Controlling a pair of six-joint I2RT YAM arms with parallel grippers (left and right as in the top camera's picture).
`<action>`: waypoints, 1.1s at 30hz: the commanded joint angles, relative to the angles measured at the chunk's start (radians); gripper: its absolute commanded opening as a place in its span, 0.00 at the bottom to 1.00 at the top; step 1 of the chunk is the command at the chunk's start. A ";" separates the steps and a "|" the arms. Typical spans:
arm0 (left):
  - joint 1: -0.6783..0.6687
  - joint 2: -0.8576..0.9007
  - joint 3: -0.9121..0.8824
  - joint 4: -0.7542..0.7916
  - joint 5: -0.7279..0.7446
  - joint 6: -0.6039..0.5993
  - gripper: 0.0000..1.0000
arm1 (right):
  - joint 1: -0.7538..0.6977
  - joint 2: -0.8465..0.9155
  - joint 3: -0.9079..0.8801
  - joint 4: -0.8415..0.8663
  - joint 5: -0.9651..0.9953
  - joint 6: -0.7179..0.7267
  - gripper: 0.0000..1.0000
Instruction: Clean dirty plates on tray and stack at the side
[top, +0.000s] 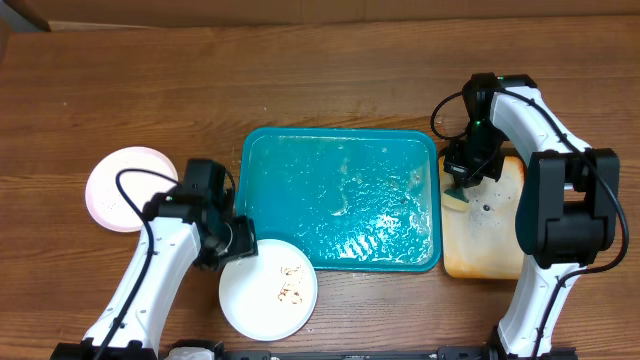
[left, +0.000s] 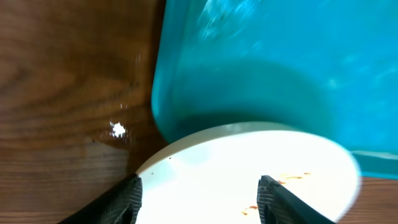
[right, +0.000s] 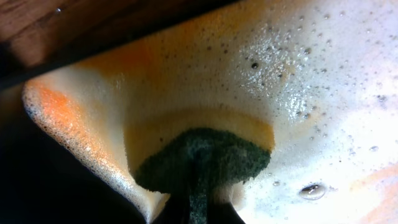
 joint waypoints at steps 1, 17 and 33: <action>-0.001 -0.011 -0.079 0.026 -0.003 -0.016 0.64 | 0.002 -0.025 -0.002 0.006 -0.010 -0.008 0.04; 0.001 -0.009 -0.136 0.090 0.005 -0.020 0.04 | 0.002 -0.025 -0.002 0.008 -0.045 -0.019 0.04; -0.001 -0.010 -0.072 0.240 0.075 -0.125 0.04 | 0.002 -0.025 -0.002 0.014 -0.051 -0.023 0.04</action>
